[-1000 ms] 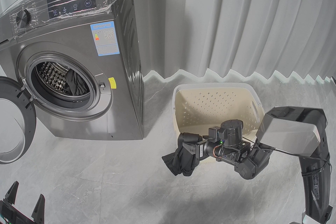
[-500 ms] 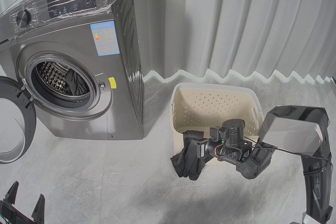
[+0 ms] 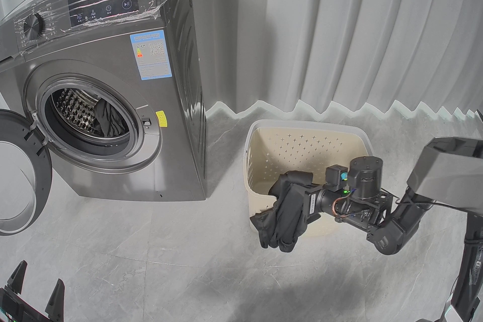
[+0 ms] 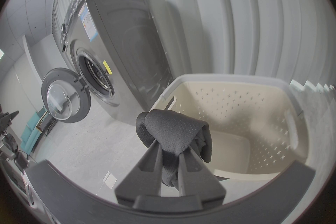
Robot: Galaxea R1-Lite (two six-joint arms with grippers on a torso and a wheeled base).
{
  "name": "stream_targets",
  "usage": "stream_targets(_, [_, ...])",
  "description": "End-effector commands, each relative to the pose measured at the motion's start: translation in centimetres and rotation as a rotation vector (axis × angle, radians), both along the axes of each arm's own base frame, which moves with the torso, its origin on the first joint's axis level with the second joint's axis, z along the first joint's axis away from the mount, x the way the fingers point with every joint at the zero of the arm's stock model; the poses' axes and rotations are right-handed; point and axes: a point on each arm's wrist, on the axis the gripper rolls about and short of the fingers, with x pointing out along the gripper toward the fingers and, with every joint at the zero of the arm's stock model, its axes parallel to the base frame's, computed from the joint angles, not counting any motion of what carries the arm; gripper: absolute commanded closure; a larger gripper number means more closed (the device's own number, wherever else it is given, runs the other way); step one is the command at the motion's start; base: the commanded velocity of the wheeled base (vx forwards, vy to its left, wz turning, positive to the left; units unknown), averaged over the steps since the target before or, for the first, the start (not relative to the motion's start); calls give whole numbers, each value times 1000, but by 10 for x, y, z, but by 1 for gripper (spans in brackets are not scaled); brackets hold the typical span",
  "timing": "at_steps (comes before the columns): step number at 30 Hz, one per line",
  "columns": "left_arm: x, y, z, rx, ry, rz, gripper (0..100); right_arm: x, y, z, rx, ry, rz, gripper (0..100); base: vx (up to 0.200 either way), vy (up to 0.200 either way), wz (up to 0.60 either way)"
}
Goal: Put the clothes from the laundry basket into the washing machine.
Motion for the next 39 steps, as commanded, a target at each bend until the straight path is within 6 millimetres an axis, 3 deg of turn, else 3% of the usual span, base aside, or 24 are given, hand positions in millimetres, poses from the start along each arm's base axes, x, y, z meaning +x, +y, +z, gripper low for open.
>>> stream_targets(1, [0,0,-5,-1,0,0,0,-43,-21,59,63,-145,-31,100,0,0,0])
stream_targets(2, [0,0,-5,-1,0,0,0,-43,-21,59,63,-145,-31,100,0,0,0])
stream_targets(5, [0,0,-5,0,0,0,0,-77,-39,104,115,-252,-57,100,0,0,0])
stream_targets(7, [0,0,-5,2,0,0,0,-91,-47,119,111,-295,-66,100,0,0,0])
stream_targets(12, [0,0,-5,7,-1,0,0,-115,-63,146,52,-340,-101,100,0,0,0])
stream_targets(18, [0,0,-5,8,-1,-4,0,-132,-67,177,84,-401,-206,100,0,0,0])
stream_targets(26, [0,0,-5,-3,0,-4,0,-148,-76,184,91,-413,-221,100,0,0,0])
stream_targets(39, [0,0,-4,-4,-1,-4,0,-157,-68,189,125,-425,-162,100,0,200,0])
